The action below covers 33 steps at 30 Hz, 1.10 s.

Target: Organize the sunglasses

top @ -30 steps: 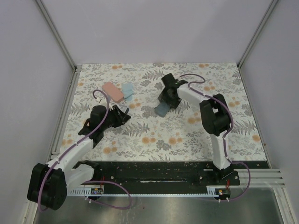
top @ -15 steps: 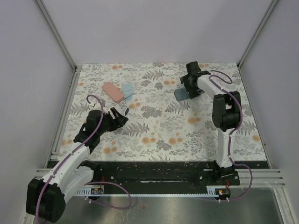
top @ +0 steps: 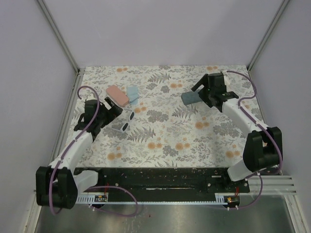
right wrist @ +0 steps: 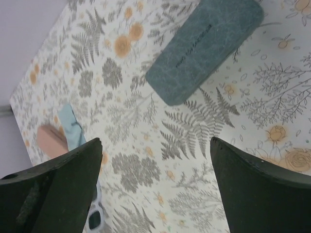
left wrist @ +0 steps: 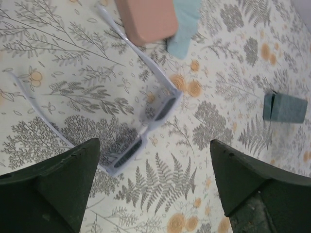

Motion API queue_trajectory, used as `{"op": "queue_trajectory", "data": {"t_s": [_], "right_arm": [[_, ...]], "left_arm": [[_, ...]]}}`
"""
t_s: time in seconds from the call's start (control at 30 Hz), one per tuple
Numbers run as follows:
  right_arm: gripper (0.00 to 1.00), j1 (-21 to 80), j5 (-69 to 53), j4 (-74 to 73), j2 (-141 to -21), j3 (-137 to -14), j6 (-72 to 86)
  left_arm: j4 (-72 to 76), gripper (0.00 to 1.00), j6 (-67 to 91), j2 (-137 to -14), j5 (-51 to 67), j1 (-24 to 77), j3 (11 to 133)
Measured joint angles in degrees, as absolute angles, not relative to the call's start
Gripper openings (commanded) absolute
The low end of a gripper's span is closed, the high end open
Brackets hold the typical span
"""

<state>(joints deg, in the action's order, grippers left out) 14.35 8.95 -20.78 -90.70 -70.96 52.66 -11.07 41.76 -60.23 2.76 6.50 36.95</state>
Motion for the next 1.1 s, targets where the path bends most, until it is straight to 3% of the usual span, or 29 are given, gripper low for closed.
{"op": "queue_trajectory", "data": {"t_s": [0.2,0.4,0.6,0.77,1.1], "right_arm": [[0.99,14.3,1.2,-10.3,-83.0,-56.2,41.3],[0.99,14.3,-2.8,-6.6,-80.6,-47.7,36.0],[0.99,14.4,-5.5,-1.5,-80.0,-45.8,34.9],[0.99,14.3,-7.3,2.9,-80.0,-44.6,34.8],[0.98,14.4,-10.3,6.3,-80.0,-42.6,34.9]], "left_arm": [[-11.3,0.99,43.2,-76.0,-0.1,3.8,46.2],[-15.9,0.99,43.6,-92.9,-4.2,3.0,63.9],[-23.0,0.98,42.5,-106.7,-7.6,2.5,82.3],[-25.8,0.92,39.2,-118.5,-7.8,2.2,98.8],[-21.6,0.83,35.6,-129.7,-9.1,0.6,111.4]]}}
